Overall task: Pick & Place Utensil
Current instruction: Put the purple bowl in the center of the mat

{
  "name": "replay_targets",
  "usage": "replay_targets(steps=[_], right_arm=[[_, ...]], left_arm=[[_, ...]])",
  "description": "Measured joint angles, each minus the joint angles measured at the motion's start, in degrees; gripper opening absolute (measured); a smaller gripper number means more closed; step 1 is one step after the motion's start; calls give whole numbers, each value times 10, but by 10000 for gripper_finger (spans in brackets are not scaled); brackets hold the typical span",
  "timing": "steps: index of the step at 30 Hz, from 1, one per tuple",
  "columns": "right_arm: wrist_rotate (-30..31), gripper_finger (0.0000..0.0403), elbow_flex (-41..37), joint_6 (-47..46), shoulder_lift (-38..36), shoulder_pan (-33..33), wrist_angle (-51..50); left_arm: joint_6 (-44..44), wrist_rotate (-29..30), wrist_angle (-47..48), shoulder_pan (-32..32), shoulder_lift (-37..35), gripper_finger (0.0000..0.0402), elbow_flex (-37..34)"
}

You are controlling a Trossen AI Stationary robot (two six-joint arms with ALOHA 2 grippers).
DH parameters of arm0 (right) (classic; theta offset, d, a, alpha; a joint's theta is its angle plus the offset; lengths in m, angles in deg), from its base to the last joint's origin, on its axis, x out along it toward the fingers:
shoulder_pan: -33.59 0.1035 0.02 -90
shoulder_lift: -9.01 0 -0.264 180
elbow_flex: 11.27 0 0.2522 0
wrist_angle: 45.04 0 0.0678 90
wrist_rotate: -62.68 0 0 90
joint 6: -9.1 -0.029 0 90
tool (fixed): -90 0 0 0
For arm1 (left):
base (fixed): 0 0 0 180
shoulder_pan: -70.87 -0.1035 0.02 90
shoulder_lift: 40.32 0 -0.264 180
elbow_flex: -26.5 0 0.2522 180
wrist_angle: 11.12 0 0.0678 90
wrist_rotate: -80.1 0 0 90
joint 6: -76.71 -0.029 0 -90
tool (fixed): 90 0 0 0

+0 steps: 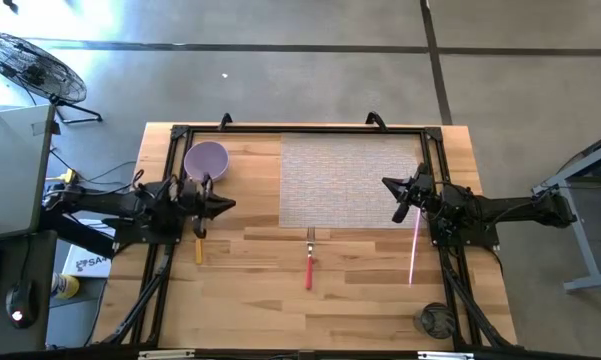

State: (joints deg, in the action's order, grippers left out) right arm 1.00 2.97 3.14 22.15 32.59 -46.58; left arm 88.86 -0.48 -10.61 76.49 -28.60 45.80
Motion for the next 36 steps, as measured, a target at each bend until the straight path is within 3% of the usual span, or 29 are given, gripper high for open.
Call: replay_targets(steps=[7,16,27,36], right_arm=[[0,2,0,0,0,0,0],[0,1,0,0,0,0,0],[0,4,0,0,0,0,0],[0,3,0,0,0,0,0]], left_arm=[[-63,26,32,0,63,3,102],[-27,169,28,0,140,3,127],[-72,189,33,0,154,3,209],[-60,244,60,-16,227,3,257]])
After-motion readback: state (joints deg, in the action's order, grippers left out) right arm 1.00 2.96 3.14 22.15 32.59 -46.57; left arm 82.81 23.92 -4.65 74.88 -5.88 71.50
